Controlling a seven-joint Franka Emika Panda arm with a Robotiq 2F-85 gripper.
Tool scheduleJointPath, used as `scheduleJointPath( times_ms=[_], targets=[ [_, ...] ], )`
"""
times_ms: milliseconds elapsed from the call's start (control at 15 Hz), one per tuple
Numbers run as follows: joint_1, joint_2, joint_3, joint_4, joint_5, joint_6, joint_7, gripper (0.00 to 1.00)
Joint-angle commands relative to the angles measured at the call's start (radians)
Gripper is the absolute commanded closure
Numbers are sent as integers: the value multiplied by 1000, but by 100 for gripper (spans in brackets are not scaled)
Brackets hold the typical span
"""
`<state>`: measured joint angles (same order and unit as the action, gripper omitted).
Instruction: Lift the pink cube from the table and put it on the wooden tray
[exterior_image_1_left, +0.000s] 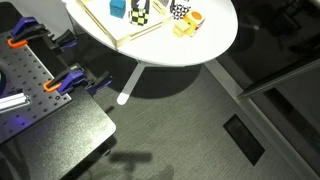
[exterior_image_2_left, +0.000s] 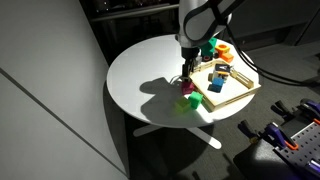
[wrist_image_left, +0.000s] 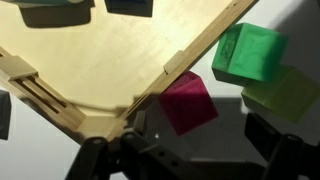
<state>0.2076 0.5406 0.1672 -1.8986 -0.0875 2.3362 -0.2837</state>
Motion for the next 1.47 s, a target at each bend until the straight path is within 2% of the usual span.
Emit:
scheduleJointPath(
  times_ms=[0,400,667,1400],
  targets=[
    [28,33,-10,55,-70,-17,40,0],
    [48,53,-11,55,-119,1,56,0],
    [31,49,8,38,-95,-4,31,0],
    [38,60,-4,29,-126,33,30,0]
  ],
)
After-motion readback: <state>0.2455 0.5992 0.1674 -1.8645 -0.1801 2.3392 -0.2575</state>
